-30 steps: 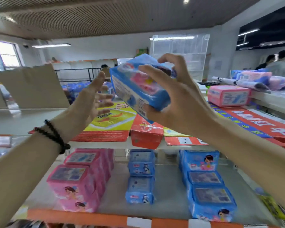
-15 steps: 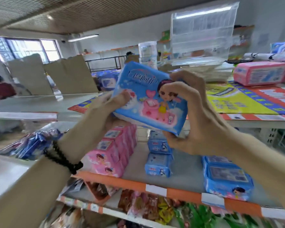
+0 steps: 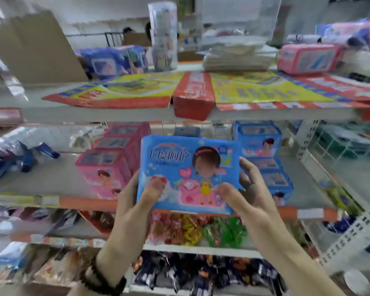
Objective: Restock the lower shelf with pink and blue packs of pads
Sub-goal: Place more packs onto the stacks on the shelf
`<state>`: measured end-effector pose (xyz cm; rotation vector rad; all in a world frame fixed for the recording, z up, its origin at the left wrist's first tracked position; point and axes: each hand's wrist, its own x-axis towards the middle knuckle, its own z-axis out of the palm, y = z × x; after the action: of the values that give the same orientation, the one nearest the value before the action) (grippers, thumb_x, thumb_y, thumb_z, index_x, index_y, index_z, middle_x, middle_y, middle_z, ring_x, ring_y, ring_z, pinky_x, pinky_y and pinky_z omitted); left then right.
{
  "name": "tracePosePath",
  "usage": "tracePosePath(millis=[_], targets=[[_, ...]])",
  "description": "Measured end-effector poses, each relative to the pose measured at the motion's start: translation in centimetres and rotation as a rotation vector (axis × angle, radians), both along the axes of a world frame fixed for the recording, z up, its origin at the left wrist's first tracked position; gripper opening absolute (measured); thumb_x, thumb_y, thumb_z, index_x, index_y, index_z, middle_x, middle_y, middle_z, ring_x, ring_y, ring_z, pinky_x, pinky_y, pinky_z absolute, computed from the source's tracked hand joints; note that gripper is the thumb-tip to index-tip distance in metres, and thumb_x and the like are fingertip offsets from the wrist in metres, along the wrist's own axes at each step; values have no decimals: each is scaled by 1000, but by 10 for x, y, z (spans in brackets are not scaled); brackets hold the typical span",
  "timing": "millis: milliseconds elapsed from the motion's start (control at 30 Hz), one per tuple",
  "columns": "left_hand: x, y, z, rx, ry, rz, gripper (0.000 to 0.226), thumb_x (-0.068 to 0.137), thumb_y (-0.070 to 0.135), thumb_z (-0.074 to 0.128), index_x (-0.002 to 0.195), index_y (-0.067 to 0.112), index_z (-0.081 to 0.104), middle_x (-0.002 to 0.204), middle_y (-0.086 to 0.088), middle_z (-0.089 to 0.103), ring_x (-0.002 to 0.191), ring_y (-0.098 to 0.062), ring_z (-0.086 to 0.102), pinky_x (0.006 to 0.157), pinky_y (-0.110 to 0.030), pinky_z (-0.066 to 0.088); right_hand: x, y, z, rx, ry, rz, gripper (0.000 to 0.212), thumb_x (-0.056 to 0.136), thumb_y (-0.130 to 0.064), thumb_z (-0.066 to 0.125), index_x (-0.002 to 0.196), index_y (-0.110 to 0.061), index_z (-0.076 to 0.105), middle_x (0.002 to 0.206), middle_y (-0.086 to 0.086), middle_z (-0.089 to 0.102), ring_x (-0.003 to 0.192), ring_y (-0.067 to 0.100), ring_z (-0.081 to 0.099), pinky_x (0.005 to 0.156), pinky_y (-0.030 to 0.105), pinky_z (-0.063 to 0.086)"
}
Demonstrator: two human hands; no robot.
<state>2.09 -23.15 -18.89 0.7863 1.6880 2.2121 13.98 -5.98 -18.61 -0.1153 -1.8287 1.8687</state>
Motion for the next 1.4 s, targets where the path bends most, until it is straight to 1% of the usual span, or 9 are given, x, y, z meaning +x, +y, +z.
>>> tracePosePath(millis=[267,467,633,733,900,1100,1233,1333,1400], targets=[[-20,-20,-61,-44,-203,-44,55,67,60,83,113,30,73,119,-5,74,112,-26,69,90,-39,54,-20,-25,-51,-81,-135,-110,54,81,-25,68,132,-26,52,111,-5,73,102,10,70,79,22,55],[-32,-30,-76,-42,-330,-211,91,59,56,90,132,12,58,125,-8,71,111,-25,70,83,-27,58,-21,-32,-61,-108,-187,-150,55,78,-24,68,130,-29,52,108,-12,73,99,7,70,76,18,55],[-36,-45,-90,-93,-304,-287,76,65,54,88,128,19,63,128,-9,69,117,-28,67,89,-30,57,-17,-41,-71,-63,-224,-186,61,76,-32,75,132,-31,51,117,-1,71,106,17,69,85,34,59],[-39,-64,-99,-91,-305,-229,63,63,56,89,118,30,71,125,-7,71,114,-25,68,87,-30,57,-23,-56,-74,8,-239,-139,70,74,-38,78,137,-32,48,125,-4,67,111,17,67,88,40,58],[-45,-96,-115,-93,-329,-5,70,60,59,89,119,26,71,125,-10,71,115,-29,67,95,-48,52,-48,-85,-78,105,-227,-93,66,73,-28,78,130,-46,50,123,-22,64,111,7,64,83,22,55],[-48,-125,-114,-89,-305,61,42,86,24,67,127,14,64,119,-9,74,111,-26,70,84,-28,58,-69,-100,-85,72,-204,-13,61,71,-33,78,123,-56,53,126,-22,64,117,10,63,93,33,54],[-43,-142,-111,-115,-182,105,54,87,5,66,139,12,53,126,-7,70,115,-25,68,88,-30,58,-76,-100,-88,93,-139,102,69,72,-24,78,127,-58,52,133,-23,61,122,8,60,98,33,53],[-36,-153,-116,-170,34,268,84,77,-18,73,132,42,53,125,10,66,113,-5,65,93,-28,57,-73,-92,-88,369,-75,195,82,78,-12,81,145,-42,45,143,-16,55,131,9,53,102,32,49],[-32,-156,-117,-181,160,325,90,70,-14,80,119,56,54,130,3,61,109,-4,65,85,-18,56,-71,-88,-96,487,-9,176,81,80,-9,79,149,-31,43,145,-14,53,133,12,52,101,29,49]])
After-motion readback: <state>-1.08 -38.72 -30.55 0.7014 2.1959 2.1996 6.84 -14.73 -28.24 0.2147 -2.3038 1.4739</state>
